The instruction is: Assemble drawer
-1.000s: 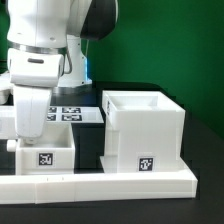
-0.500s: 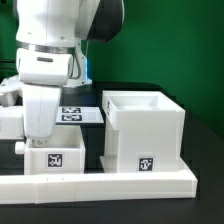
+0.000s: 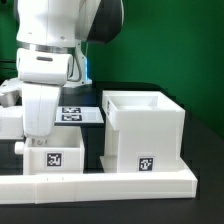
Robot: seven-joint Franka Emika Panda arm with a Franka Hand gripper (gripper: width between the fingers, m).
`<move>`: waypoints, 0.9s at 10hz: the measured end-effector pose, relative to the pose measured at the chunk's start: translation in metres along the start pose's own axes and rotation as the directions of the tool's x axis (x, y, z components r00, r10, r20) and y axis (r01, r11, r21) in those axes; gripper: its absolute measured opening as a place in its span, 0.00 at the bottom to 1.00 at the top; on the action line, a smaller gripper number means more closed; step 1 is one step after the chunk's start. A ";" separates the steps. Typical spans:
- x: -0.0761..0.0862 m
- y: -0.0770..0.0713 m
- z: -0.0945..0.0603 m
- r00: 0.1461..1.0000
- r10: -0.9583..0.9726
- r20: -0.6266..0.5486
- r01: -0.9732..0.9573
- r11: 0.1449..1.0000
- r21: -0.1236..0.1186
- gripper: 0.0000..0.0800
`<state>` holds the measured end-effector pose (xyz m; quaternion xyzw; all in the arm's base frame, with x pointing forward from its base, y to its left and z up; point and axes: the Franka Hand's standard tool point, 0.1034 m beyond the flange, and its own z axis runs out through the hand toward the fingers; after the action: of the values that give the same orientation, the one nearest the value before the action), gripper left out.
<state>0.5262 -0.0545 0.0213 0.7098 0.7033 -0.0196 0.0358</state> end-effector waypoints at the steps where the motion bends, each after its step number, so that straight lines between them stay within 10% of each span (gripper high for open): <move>1: 0.001 0.006 -0.001 1.000 -0.001 0.000 0.001 1.000 -0.006 0.06; 9: 0.010 0.015 -0.002 0.999 0.033 -0.006 -0.033 0.999 -0.011 0.06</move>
Offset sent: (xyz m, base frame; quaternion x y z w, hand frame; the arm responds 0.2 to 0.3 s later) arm 0.0191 0.0175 0.0027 -0.0076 0.0071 -0.0156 0.9998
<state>0.5412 -0.0450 0.0230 0.7210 0.6918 -0.0132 0.0380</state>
